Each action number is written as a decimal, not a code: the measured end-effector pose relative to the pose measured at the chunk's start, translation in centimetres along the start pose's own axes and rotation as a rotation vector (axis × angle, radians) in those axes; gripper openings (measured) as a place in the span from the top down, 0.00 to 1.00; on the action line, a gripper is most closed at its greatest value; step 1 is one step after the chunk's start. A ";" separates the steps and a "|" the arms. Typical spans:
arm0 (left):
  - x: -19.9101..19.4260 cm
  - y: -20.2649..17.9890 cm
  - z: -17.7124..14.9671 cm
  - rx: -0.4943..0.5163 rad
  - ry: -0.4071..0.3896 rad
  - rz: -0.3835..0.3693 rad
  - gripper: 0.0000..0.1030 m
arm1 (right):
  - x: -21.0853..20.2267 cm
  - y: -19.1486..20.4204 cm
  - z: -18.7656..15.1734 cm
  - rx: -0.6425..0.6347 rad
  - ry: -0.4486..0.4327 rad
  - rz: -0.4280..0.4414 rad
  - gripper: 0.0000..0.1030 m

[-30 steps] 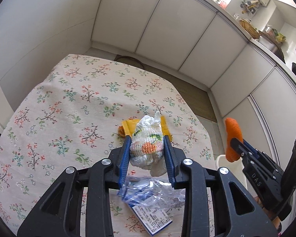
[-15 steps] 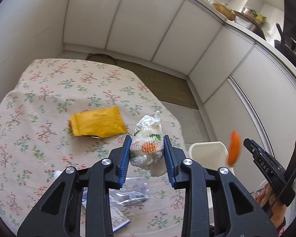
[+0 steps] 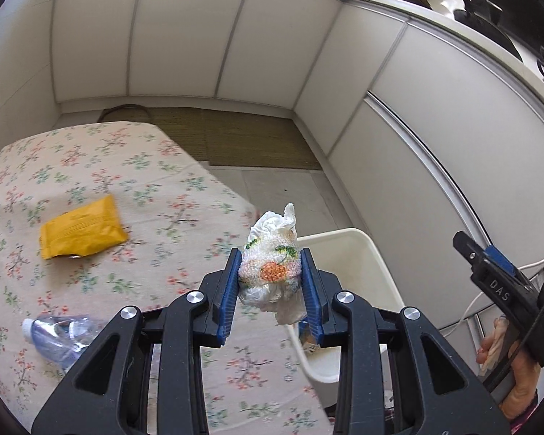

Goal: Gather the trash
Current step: 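Carry the orange peel over the bin and open the right gripper while the left gripper carries the wrapper, then move the white wrapper over the bin and open the left gripper, then grasp the clear plastic water bottle with the left gripper and lift it, then grasp the blue medicine box with the right gripper while the left gripper holds the bottle, then carry the blue box over the white bin and open the right gripper, then carry the water bottle over the white bin and open the left gripper, then lower the left gripper onto the yellow snack packet and grasp it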

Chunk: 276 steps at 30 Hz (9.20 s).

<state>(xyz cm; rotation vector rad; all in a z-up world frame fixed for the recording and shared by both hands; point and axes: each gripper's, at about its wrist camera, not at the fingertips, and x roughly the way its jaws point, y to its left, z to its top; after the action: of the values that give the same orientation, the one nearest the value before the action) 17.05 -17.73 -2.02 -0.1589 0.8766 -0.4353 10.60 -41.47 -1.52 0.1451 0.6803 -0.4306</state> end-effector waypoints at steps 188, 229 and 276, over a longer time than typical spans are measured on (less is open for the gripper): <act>-10.1 20.0 -2.8 -0.423 -0.154 0.289 0.51 | 0.1 15.5 -0.9 -0.186 0.012 0.161 0.43; 6.0 -1.9 0.1 -0.051 0.113 0.053 0.27 | 0.8 -3.0 0.2 0.142 0.010 -0.063 0.09; 3.8 32.0 1.9 -0.290 0.393 0.271 0.84 | 2.3 19.4 -3.0 -0.321 0.218 0.303 0.07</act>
<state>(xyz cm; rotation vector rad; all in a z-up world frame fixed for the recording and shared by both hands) 30.31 9.43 -13.42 -0.2215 1.3287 -0.0809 18.87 -23.91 -5.48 -0.0113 0.9165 -0.0111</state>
